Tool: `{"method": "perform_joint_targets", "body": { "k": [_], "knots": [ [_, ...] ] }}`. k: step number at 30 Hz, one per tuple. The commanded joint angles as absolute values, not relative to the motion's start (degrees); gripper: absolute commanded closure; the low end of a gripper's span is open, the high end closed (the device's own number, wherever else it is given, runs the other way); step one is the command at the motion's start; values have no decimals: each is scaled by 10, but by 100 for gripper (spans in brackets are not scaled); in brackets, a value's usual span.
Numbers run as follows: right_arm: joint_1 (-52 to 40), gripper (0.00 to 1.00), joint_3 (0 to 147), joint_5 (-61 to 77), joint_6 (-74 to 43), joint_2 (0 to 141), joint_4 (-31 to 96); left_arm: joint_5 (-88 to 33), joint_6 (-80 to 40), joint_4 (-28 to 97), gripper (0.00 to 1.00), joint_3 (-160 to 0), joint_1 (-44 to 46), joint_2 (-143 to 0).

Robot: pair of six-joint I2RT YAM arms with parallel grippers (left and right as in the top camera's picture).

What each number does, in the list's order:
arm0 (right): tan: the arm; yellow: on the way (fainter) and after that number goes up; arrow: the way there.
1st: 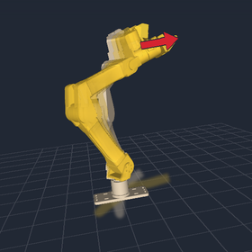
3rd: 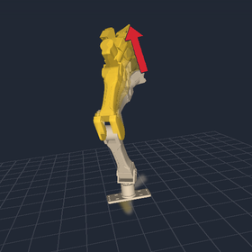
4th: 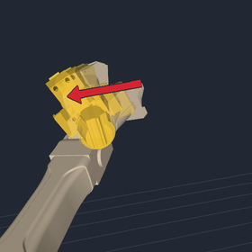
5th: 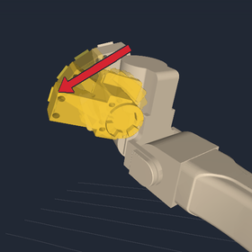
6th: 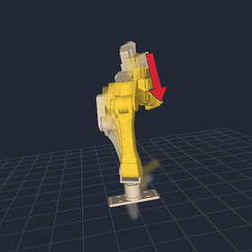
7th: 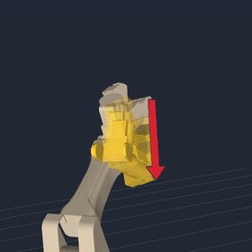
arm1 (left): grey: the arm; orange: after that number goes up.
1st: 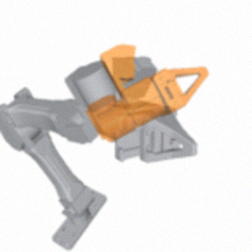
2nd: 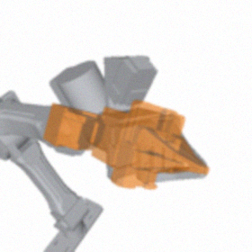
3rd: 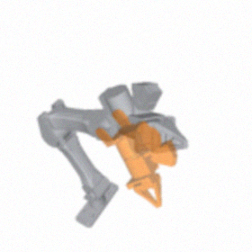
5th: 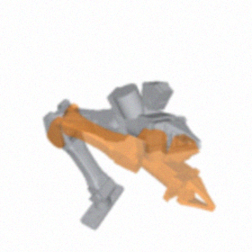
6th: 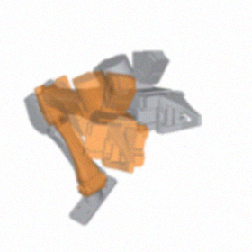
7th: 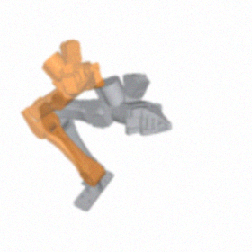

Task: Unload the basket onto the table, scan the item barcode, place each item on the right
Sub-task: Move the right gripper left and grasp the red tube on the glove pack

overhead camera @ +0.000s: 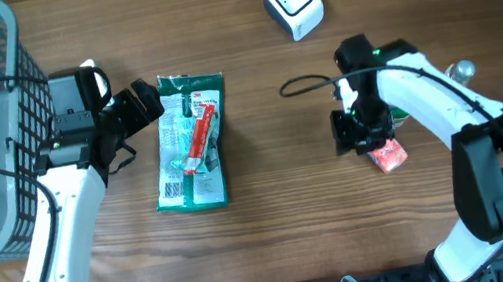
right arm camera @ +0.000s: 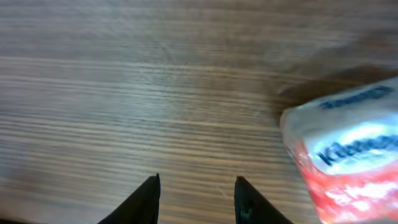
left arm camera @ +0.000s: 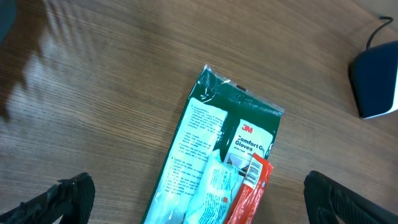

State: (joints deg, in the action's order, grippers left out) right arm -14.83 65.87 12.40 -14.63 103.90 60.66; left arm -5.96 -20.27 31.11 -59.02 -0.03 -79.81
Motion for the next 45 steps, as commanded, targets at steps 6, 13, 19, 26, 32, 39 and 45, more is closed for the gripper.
{"method": "perform_joint_targets", "body": {
  "k": [6, 13, 19, 26, 32, 39, 45],
  "knots": [
    [-149, 60, 617, -96, -136, 1037, 583, -66, -199, 311, 0, -599, -3, -791],
    [-150, 61, 634, -95, -141, 1037, 571, -66, -199, 311, 0, -599, -3, -791],
    [-166, 62, 739, 133, -156, 1023, 590, -66, -199, 311, 0, -599, -3, -791],
    [-228, 0, 749, 335, -258, 1018, 414, -66, -200, 311, 0, -599, -3, -791],
    [-265, 14, 749, 335, -366, 1019, 286, -66, -200, 311, 0, -599, -3, -791],
    [-333, 29, 749, 309, -408, 1034, 199, -66, -199, 311, 0, -599, -3, -791],
    [-429, 55, 747, 296, -428, 1053, 207, -66, -200, 311, 0, -599, -3, -791]
  ]
}}
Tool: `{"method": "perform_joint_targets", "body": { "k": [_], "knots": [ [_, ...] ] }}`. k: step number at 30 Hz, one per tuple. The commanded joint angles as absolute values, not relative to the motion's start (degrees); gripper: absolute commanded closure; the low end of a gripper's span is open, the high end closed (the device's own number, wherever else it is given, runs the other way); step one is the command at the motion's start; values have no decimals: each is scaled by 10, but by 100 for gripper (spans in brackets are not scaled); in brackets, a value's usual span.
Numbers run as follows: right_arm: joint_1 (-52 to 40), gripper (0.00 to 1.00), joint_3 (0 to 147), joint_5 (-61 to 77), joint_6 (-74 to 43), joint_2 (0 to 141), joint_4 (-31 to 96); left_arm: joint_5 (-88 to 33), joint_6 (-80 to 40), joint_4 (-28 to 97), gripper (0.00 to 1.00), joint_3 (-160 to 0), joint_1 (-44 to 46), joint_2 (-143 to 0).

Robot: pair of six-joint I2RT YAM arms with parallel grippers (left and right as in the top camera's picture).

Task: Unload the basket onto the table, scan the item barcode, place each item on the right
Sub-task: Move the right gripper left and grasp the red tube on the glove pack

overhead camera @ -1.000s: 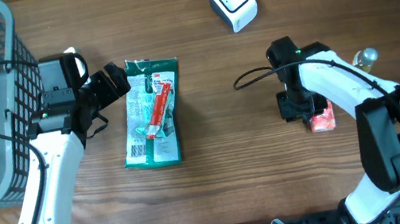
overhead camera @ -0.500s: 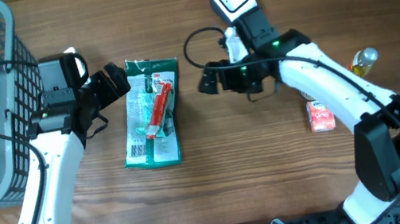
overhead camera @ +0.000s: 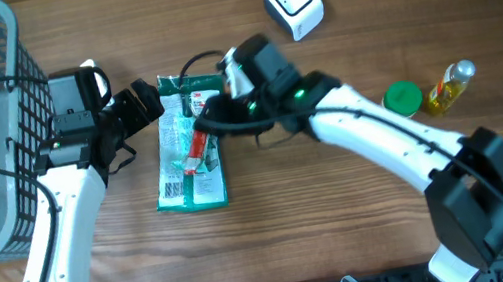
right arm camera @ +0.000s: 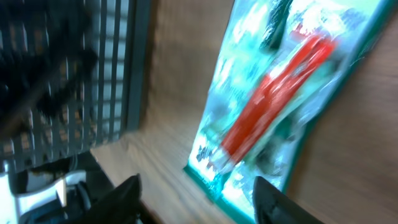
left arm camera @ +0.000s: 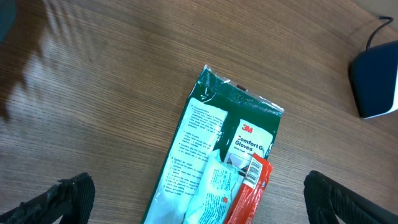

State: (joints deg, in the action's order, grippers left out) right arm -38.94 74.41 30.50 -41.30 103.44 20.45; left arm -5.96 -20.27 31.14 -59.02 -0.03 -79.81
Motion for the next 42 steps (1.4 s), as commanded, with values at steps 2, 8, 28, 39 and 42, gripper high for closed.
{"method": "perform_joint_targets", "body": {
  "k": [2, 8, 28, 39, 42],
  "knots": [
    [-450, 55, 746, 284, -461, 1055, 207, -66, -200, 311, 0, -599, -3, -791],
    [-492, 57, 726, 187, -605, 1056, 201, -66, -200, 311, 0, -599, -3, -791],
    [-493, 52, 707, 142, -693, 1118, 112, -66, -200, 311, 0, -599, -3, -791],
    [-496, 55, 707, 166, -707, 1149, 97, -66, -199, 311, 0, -599, -3, -791],
    [-496, 59, 707, 166, -707, 1149, 96, -66, -199, 311, 0, -599, -3, -791]
  ]
}}
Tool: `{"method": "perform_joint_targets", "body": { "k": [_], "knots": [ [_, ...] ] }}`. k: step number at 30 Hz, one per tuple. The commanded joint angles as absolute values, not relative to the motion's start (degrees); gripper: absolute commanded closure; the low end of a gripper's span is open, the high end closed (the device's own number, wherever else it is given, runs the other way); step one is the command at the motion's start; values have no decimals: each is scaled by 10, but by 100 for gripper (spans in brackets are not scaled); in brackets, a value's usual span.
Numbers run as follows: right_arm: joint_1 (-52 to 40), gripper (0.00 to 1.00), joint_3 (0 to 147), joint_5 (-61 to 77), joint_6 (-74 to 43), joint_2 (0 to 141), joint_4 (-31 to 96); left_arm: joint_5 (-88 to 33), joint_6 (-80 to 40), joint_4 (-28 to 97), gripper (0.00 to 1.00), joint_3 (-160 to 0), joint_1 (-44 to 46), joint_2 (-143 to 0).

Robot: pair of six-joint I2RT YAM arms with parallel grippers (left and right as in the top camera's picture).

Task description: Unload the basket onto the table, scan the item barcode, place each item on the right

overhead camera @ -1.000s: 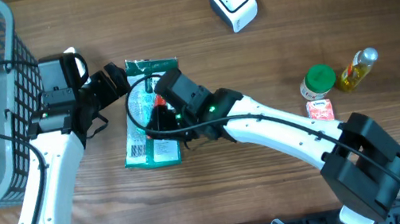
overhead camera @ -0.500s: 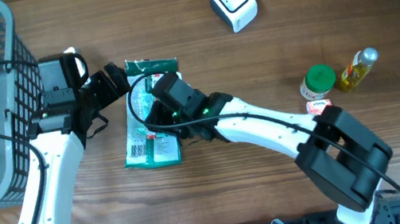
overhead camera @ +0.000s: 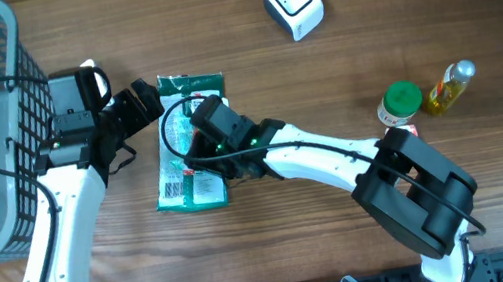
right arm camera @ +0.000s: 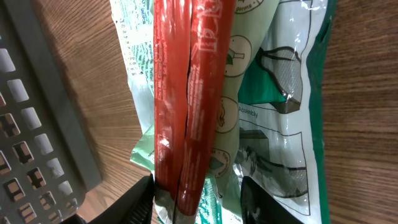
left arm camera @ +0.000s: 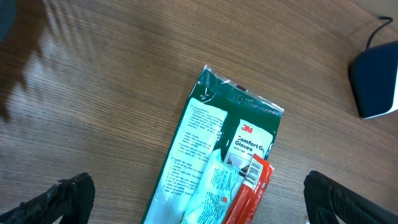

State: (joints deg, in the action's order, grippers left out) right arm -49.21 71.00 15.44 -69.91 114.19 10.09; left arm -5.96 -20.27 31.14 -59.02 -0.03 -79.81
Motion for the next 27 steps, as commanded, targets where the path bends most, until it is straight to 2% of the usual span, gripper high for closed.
{"method": "perform_joint_targets", "body": {
  "k": [1, 4, 6, 12, 16, 23, 27],
  "knots": [
    [-496, 61, 707, 166, -707, 1149, 96, -66, -200, 311, 0, -599, -3, -791],
    [-496, 73, 707, 166, -707, 1149, 98, -66, -199, 311, 0, -599, -3, -791],
    [-496, 85, 707, 167, -707, 1149, 103, -66, -200, 311, 0, -599, -3, -791],
    [-495, 95, 708, 181, -705, 1149, 119, -66, -200, 311, 0, -599, -3, -791],
    [-494, 96, 708, 183, -692, 1149, 154, -66, -200, 311, 0, -599, -3, -791],
    [-466, 94, 708, 284, -485, 1112, 160, -66, -199, 311, 0, -599, -3, -791],
    [-410, 96, 708, 405, -389, 1064, 171, -66, -199, 311, 0, -599, -3, -791]
  ]
}}
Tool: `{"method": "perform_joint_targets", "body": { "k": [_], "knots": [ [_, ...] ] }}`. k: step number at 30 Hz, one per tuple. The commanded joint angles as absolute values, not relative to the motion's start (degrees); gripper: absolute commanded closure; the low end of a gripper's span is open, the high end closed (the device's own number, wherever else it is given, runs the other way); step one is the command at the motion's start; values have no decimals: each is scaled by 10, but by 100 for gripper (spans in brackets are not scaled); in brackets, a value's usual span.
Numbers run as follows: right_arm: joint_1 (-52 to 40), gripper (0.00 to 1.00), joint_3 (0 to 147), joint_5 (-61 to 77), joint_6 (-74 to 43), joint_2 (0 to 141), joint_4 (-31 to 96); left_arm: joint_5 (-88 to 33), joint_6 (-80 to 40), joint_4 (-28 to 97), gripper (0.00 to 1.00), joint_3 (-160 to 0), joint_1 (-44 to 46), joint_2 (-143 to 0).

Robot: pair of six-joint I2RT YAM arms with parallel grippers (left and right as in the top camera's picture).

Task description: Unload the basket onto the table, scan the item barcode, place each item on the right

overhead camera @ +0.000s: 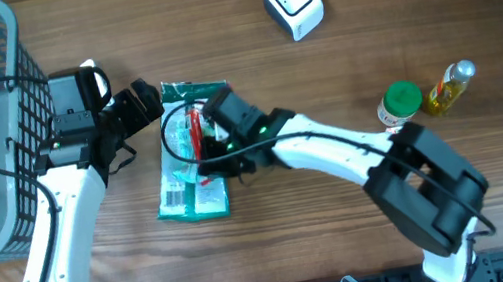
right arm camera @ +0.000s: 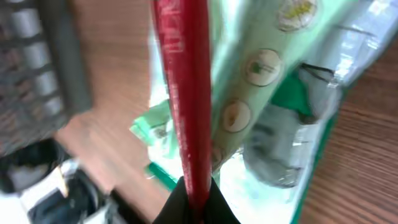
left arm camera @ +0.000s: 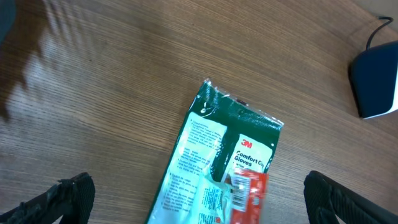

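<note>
A flat red packet (overhead camera: 194,132) with a white barcode label lies over a green-and-white glove pack (overhead camera: 191,179) left of centre. My right gripper (overhead camera: 214,157) is shut on the red packet (right arm camera: 186,93), which shows edge-on between its fingers (right arm camera: 214,208). In the left wrist view the glove pack (left arm camera: 205,140) and the red packet (left arm camera: 249,194) sit between my left gripper's (left arm camera: 199,190) wide-open fingers (left arm camera: 71,193). That left gripper (overhead camera: 139,103) hangs just left of the pack. The white scanner (overhead camera: 293,3) stands at the back.
A grey wire basket fills the far left. A green-capped jar (overhead camera: 399,102) and a yellow bottle (overhead camera: 450,84) stand at the right. The scanner's cable trails off the back edge. The scanner's (left arm camera: 376,81) edge shows in the left wrist view.
My right gripper, open astride the red packet before, is now shut on it. The packet has turned on edge and shifted on the glove pack. The left arm has not moved.
My right gripper was open at the table's right beside a red-and-white tissue pack. Then it was over the glove pack, then low with open fingers on either side of the red packet, and now shut on it. My left gripper stayed open by the pack throughout.
</note>
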State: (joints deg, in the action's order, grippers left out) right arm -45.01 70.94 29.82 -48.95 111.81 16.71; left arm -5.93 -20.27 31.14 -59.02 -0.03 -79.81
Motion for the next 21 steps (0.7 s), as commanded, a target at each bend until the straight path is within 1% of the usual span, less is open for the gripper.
{"method": "perform_joint_targets", "body": {
  "k": [1, 5, 7, 10, 12, 18, 21],
  "knots": [
    [-393, 96, 708, 436, -366, 1056, 177, -66, -200, 311, 0, -599, -3, -791],
    [-325, 96, 708, 547, -253, 1046, 232, -66, -200, 311, 0, -599, -3, -791],
    [-299, 96, 708, 552, -211, 1046, 273, -66, -199, 311, 0, -599, -3, -791],
    [-290, 96, 708, 554, -163, 1046, 296, -66, -200, 311, 0, -599, -3, -791],
    [-298, 96, 708, 542, -148, 1047, 296, -66, -199, 311, 0, -599, -3, -791],
    [-328, 96, 708, 441, -148, 1047, 321, -66, -199, 311, 0, -599, -3, -791],
    [-333, 95, 708, 429, -48, 1047, 348, -66, -199, 311, 0, -599, -3, -791]
  ]
}}
